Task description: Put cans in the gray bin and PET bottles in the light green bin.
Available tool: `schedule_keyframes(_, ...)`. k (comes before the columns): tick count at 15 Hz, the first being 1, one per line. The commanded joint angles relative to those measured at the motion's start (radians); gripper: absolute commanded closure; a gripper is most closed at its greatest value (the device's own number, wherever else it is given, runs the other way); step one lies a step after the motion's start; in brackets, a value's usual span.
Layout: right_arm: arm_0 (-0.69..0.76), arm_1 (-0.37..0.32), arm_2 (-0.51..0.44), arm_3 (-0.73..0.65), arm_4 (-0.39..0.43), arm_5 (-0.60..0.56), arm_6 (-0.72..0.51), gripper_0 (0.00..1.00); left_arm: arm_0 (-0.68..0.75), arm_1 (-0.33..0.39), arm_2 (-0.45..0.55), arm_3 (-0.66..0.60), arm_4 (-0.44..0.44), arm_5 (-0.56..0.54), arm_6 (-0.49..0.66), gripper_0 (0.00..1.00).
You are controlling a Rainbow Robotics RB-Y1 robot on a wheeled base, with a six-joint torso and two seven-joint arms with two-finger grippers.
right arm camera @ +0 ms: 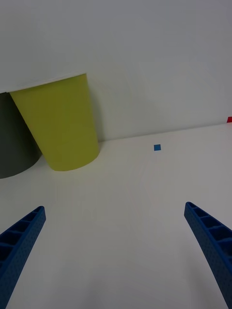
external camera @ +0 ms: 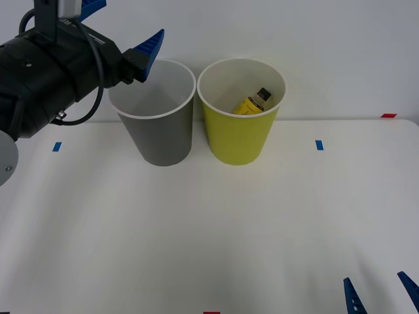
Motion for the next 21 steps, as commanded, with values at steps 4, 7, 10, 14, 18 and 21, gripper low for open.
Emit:
schedule_keyframes(4, 0.000, 0.000, 0.000, 0.000, 0.000, 0.000, 0.000, 0.00, 0.227, -0.028, 0.152, -0.180, 0.064, 0.056, 0.013, 0.00)
schedule_keyframes(7, 0.000, 0.000, 0.000, 0.000, 0.000, 0.000, 0.000, 0.00, 0.336, -0.050, 0.252, -0.193, 0.239, 0.056, -0.002, 0.00)
schedule_keyframes(10, 0.000, 0.000, 0.000, 0.000, 0.000, 0.000, 0.000, 0.00, 0.387, -0.048, 0.346, -0.195, 0.343, 0.107, -0.020, 0.00)
schedule_keyframes(14, 0.000, 0.000, 0.000, 0.000, 0.000, 0.000, 0.000, 0.00, 0.499, -0.050, 0.421, -0.196, 0.440, 0.084, -0.085, 0.00)
schedule_keyframes(18, 0.000, 0.000, 0.000, 0.000, 0.000, 0.000, 0.000, 0.00, 0.606, -0.051, 0.444, -0.201, 0.500, 0.030, -0.088, 0.00)
schedule_keyframes(21, 0.000, 0.000, 0.000, 0.000, 0.000, 0.000, 0.000, 0.00, 0.734, -0.051, 0.346, -0.201, 0.417, -0.176, -0.093, 0.00)
